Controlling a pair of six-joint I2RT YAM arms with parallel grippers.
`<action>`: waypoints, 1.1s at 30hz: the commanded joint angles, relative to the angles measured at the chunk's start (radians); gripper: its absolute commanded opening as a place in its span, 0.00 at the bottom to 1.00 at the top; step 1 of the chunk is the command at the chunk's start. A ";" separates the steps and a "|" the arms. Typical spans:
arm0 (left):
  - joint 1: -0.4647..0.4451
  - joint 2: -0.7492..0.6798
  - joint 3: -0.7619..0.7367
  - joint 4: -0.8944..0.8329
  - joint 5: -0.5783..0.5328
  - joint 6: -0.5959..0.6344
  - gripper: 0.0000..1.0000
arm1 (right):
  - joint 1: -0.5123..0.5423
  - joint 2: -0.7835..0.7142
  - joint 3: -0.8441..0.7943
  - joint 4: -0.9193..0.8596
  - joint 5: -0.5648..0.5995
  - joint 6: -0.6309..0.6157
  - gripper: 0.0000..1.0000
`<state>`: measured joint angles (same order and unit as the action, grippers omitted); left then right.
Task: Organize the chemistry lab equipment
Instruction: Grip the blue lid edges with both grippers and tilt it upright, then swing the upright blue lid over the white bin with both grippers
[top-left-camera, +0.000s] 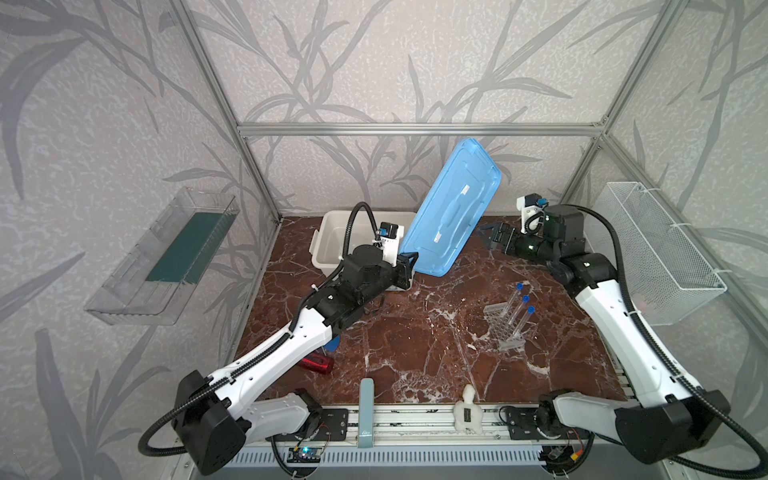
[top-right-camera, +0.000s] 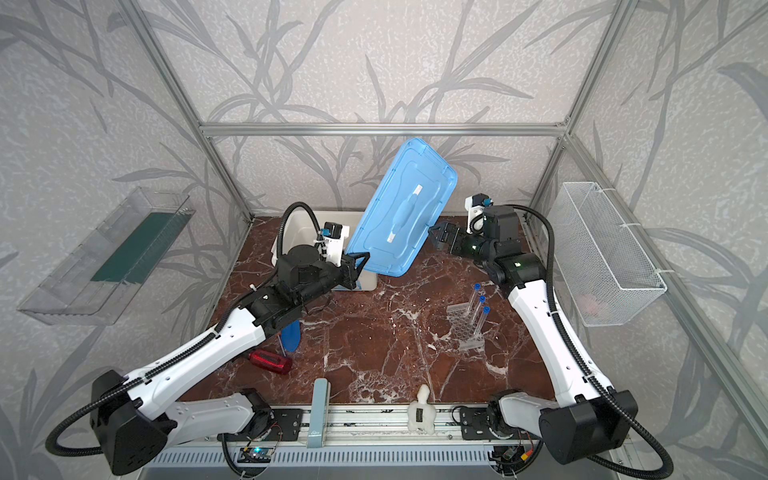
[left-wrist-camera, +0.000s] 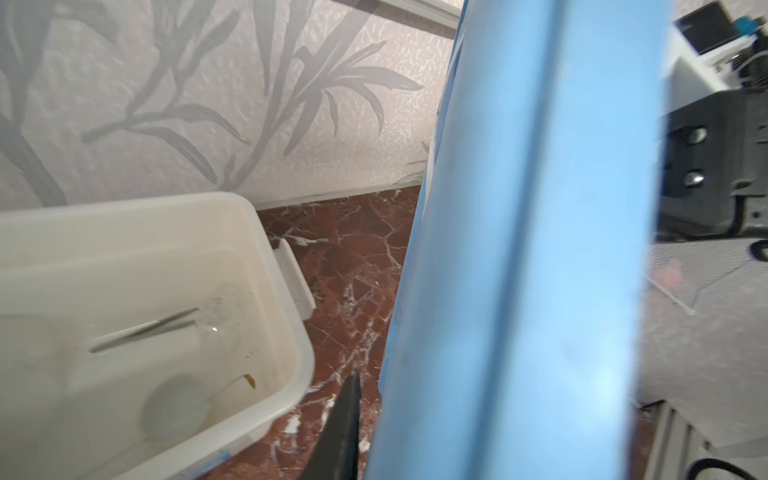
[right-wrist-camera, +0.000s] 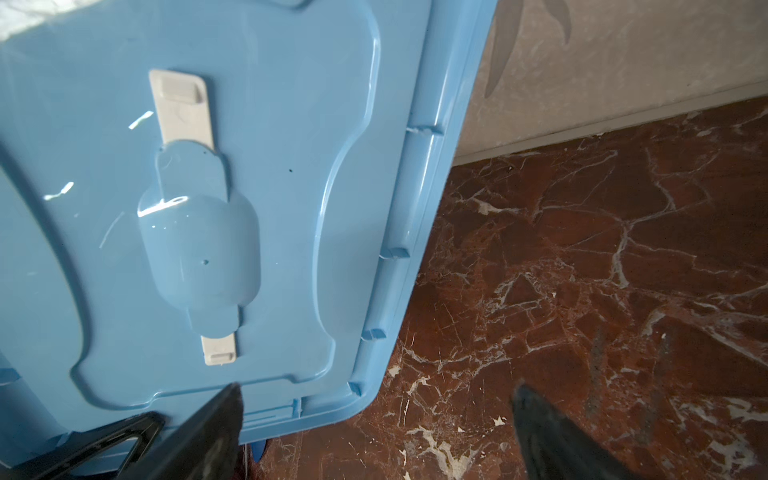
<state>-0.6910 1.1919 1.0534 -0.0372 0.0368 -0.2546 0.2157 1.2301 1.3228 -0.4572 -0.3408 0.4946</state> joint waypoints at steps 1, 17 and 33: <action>-0.018 -0.033 0.091 -0.106 -0.137 0.243 0.00 | -0.031 -0.040 0.077 -0.003 -0.078 0.063 0.99; -0.078 -0.014 0.146 0.011 -0.390 0.808 0.00 | -0.374 -0.084 0.211 0.078 -0.465 0.367 1.00; -0.132 -0.149 -0.115 0.233 -0.434 1.019 0.00 | -0.186 0.125 0.345 -0.097 -0.432 0.256 0.93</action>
<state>-0.8070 1.0840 0.9646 0.0422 -0.3740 0.7132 -0.0021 1.3304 1.6592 -0.4999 -0.7696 0.7799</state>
